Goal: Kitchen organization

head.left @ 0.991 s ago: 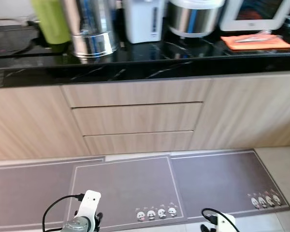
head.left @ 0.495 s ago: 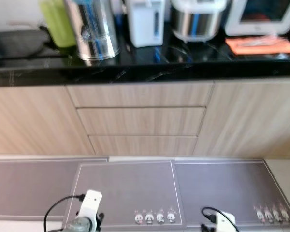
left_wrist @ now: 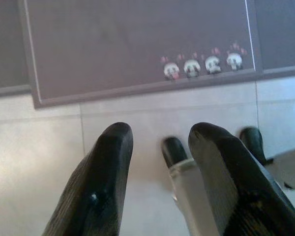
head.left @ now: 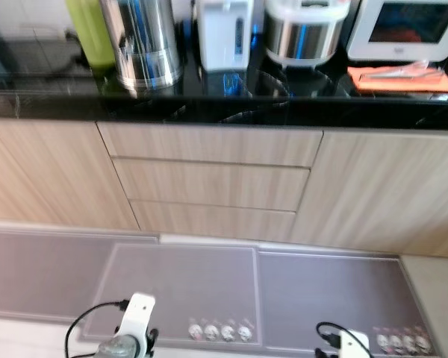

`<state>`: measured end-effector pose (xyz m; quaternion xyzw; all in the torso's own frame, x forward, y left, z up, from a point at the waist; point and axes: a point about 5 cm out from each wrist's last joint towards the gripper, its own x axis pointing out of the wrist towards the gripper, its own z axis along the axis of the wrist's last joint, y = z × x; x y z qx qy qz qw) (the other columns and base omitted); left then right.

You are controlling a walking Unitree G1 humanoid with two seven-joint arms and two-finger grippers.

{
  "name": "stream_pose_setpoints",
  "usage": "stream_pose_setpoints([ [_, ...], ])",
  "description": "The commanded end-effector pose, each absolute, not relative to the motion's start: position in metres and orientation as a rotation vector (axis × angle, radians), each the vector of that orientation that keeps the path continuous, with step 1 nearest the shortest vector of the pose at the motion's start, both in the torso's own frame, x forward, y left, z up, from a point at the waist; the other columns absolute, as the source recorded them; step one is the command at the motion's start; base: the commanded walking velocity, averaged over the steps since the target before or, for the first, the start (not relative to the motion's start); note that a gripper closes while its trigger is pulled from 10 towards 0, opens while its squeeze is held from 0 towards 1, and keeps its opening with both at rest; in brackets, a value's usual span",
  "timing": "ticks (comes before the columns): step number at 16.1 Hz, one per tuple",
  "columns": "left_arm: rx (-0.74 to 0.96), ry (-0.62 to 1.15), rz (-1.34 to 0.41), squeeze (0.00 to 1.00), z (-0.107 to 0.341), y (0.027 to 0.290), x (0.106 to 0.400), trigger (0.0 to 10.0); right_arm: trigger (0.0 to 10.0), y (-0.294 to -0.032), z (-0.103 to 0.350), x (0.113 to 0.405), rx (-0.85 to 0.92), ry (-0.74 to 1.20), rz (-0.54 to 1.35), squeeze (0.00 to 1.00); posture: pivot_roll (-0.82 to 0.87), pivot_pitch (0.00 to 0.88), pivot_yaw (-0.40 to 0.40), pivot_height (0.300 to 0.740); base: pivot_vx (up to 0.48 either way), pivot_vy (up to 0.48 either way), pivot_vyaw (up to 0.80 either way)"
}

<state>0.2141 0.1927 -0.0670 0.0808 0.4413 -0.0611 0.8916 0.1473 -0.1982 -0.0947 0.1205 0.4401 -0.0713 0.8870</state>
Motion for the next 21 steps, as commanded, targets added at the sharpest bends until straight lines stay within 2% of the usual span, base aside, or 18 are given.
stream_pose_setpoints([
  [1,0.163,0.926,-0.120,0.00,-0.068,0.194,0.213,10.0,10.0,-0.195,-0.096,0.146,0.260,0.923,-0.147,0.00,-0.10,0.000,0.014,0.740,0.000,-0.255,0.00],
  [8,0.160,0.929,-0.121,0.00,-0.068,0.194,0.212,10.0,10.0,-0.185,-0.096,0.150,0.264,0.924,-0.132,0.00,-0.10,0.000,0.014,0.740,0.000,-0.259,0.00],
  [19,0.171,0.928,-0.122,0.00,-0.068,0.194,0.212,10.0,10.0,-0.184,-0.096,0.149,0.267,0.925,-0.131,0.00,-0.10,0.000,0.020,0.740,0.000,-0.264,0.00],
  [21,0.174,0.928,-0.131,0.00,-0.068,0.194,0.213,10.0,10.0,-0.184,-0.097,0.148,0.267,0.929,-0.128,0.00,-0.09,0.000,0.022,0.740,0.000,0.000,0.00],
])
